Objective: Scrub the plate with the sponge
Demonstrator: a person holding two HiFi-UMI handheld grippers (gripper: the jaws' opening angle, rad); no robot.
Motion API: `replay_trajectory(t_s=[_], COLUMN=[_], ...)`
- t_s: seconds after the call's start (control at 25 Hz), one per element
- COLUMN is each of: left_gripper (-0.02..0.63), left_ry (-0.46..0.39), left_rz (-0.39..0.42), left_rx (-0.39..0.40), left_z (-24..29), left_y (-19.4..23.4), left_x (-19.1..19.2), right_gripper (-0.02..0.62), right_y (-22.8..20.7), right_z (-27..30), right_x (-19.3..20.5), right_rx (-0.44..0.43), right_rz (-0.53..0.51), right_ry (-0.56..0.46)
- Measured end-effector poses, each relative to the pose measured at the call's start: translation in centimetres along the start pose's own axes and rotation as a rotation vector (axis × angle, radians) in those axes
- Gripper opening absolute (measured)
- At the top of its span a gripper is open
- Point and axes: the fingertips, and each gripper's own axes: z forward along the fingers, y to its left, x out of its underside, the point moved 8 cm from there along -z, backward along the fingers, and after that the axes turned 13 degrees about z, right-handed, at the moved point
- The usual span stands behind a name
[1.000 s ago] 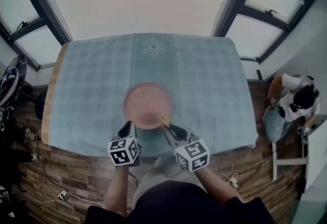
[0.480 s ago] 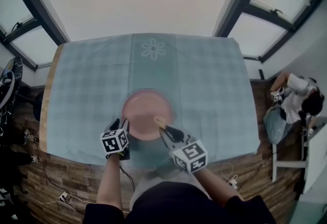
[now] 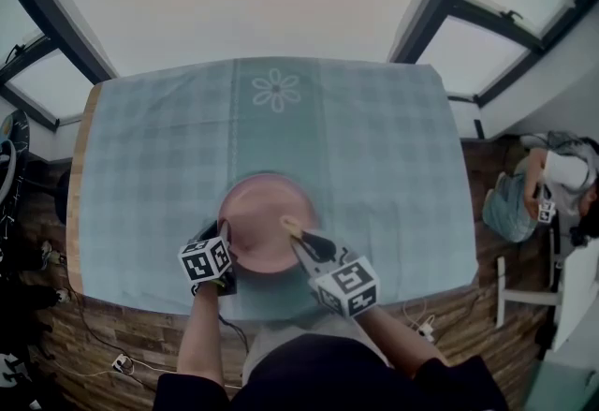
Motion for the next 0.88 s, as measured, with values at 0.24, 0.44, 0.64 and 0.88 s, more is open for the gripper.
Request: replay_trajectory(t_s=[0.24,0.44,0.64,0.88], left_gripper=[0.029,0.023,0.023,0.023], left_ry=[-0.022,-0.060,-0.088,-0.109], left_rz=[-0.028,-0.007,0.031,0.107], left_rx=[0.013,0.012,0.004,-0.016], left_z=[-0.3,-1.6,-3.2,-4.7], left_y=[0.2,-0.5,-1.7,-3.4], left_x=[-0.1,-1.0,-1.7,-2.1], right_gripper=[0.054,0.054,0.054,0.054], right_y=[-0.2,-0.4,-0.5,-0.7], right_z=[0.8,1.2,1.6,2.3], right_x=[0.0,0.1,0.2,0.3], right_rx=[0.004,0.023,0.031,0.056], right_rz=[0.006,-0.021,-0.047,-0.080], right_ry=[0.026,0.034,0.028,0.034])
